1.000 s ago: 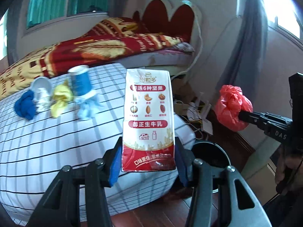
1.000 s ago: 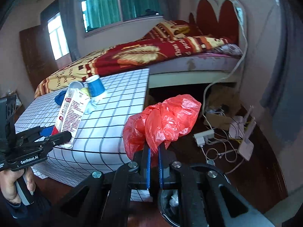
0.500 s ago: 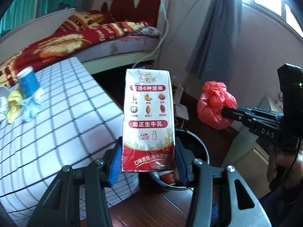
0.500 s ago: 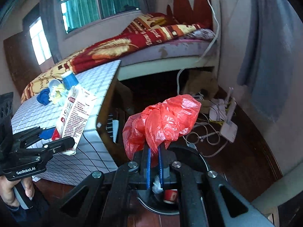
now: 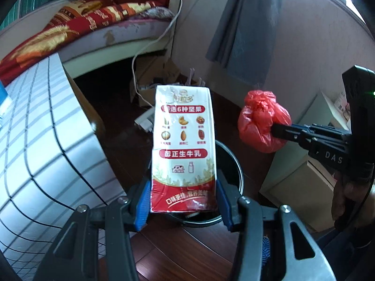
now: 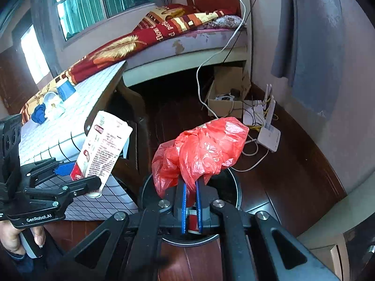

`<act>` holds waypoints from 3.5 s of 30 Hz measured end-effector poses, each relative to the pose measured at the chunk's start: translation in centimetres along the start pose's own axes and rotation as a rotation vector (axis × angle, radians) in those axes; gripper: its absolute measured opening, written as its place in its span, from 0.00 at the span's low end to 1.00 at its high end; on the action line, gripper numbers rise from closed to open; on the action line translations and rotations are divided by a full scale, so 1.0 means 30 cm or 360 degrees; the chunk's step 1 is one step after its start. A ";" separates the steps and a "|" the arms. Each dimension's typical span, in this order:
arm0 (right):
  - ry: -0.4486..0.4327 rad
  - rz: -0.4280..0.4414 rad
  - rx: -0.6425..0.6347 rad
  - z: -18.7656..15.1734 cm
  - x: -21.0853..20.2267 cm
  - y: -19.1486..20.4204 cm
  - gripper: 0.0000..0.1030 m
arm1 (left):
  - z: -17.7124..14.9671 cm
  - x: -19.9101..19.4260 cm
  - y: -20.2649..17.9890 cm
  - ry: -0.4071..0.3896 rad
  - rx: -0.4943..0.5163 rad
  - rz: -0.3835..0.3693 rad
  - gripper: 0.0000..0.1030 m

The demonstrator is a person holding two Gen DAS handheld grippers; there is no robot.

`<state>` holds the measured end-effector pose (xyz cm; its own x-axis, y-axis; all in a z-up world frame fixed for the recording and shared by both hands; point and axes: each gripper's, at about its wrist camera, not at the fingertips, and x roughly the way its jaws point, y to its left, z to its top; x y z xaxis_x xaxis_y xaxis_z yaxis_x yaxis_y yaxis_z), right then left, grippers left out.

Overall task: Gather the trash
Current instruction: 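Carry the red bag and carton over the black bin and open both tools, then withdraw both open tools from the bin back toward the table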

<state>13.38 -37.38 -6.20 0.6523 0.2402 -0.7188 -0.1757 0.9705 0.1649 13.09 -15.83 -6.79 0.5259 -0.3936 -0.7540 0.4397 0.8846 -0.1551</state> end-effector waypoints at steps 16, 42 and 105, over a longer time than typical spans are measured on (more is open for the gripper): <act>0.0370 0.0089 -0.0166 -0.162 0.322 -0.007 0.07 | -0.051 0.270 0.038 0.0299 -0.0047 -0.0080 0.49; 0.0366 -0.0239 -0.0177 -0.159 0.330 -0.031 1.00 | -0.094 0.204 0.076 0.0201 -0.0024 0.0227 0.96; -0.0051 0.0470 -0.0659 0.410 0.374 1.182 0.99 | -0.199 -0.577 0.974 -0.0351 -0.0679 0.0864 0.85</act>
<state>23.53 -0.03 -0.11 0.5516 0.5102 -0.6599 -0.6293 0.7738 0.0722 12.49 18.34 -2.10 0.7438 0.1276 -0.6561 -0.2238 0.9725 -0.0646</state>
